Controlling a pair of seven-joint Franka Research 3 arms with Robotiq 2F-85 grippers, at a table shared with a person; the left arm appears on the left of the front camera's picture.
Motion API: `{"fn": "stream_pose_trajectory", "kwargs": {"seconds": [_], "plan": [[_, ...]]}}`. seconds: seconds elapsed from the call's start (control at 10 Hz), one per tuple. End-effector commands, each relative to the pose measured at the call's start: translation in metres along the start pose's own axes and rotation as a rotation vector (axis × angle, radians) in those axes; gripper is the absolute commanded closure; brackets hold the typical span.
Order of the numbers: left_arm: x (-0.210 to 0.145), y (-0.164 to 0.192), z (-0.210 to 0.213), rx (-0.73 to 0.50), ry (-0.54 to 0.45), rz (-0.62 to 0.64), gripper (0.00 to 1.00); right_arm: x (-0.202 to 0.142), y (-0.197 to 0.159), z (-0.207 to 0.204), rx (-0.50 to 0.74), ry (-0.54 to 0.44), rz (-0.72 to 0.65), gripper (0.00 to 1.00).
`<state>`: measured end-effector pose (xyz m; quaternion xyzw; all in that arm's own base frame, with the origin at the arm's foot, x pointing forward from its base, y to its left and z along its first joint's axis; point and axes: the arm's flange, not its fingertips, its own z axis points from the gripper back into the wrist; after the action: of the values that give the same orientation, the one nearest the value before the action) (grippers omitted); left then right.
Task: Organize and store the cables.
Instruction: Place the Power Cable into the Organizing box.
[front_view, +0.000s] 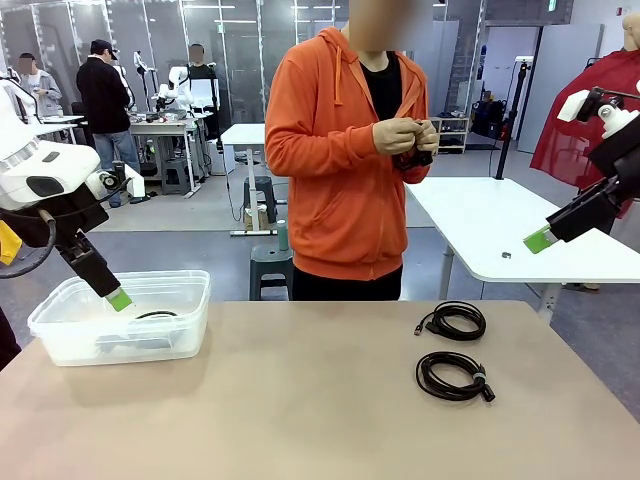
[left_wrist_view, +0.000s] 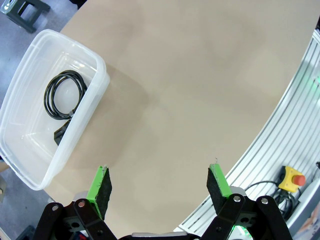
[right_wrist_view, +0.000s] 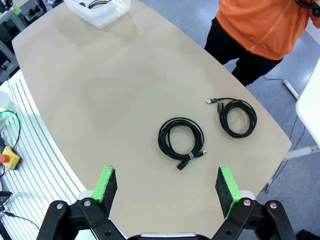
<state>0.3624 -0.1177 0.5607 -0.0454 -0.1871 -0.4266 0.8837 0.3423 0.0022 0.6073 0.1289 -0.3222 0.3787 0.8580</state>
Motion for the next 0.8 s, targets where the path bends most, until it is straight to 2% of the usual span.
{"fn": "stream_pose_trajectory", "kwargs": {"seconds": [0.0, 0.7], "plan": [[0.0002, -0.0013, 0.0044, -0.002, 0.019, 0.014, 0.04, -0.0004, -0.0004, -0.0002, 0.004, -0.001, 0.004, 0.00], [0.0002, -0.0013, 0.0044, -0.002, 0.019, 0.014, 0.04, -0.0004, -0.0004, -0.0002, 0.004, -0.001, 0.004, 0.00]]}}
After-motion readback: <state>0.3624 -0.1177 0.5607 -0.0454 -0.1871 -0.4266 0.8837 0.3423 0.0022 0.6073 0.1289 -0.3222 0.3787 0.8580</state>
